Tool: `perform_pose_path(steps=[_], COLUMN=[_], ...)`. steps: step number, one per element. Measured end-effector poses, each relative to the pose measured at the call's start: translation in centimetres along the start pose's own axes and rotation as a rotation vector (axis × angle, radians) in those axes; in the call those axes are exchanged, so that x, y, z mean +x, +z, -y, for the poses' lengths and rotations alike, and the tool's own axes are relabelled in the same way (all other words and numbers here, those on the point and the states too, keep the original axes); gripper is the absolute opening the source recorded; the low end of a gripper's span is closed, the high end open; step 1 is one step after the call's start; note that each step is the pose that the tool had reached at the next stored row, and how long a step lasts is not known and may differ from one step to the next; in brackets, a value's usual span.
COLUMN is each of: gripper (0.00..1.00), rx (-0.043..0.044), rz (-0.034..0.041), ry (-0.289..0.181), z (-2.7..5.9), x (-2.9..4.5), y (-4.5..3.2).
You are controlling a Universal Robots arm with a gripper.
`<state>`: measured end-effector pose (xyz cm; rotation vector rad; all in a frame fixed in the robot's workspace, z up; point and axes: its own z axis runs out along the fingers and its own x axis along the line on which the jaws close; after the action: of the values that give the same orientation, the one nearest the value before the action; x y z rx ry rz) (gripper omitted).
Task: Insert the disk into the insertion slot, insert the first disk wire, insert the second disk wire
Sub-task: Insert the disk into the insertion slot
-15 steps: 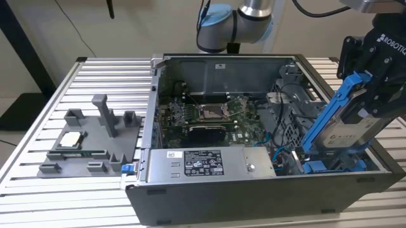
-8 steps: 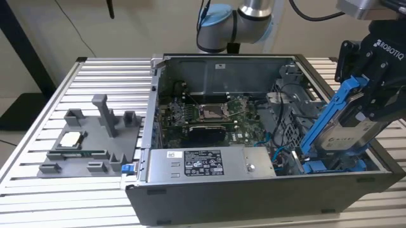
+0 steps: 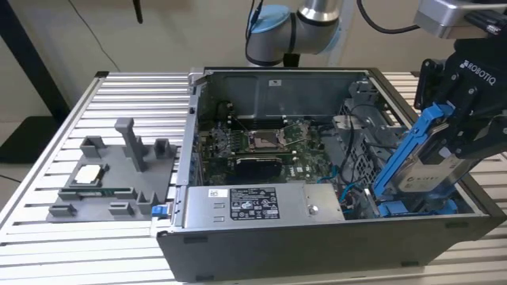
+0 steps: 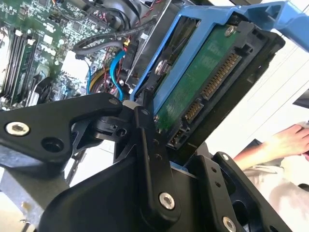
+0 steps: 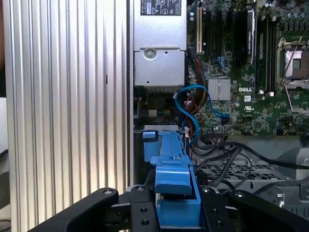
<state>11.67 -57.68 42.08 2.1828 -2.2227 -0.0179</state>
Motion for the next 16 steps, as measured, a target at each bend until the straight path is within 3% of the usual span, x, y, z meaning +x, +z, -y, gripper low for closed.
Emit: perform_pose_path(steps=[7,16], gripper=[0.33,0.33], rx=[0.0003,0.0002], rz=[0.0069,0.0068], ry=[-0.002,-0.007], z=[0.00,0.51], x=[-0.34,-0.51], y=[0.33,0.85])
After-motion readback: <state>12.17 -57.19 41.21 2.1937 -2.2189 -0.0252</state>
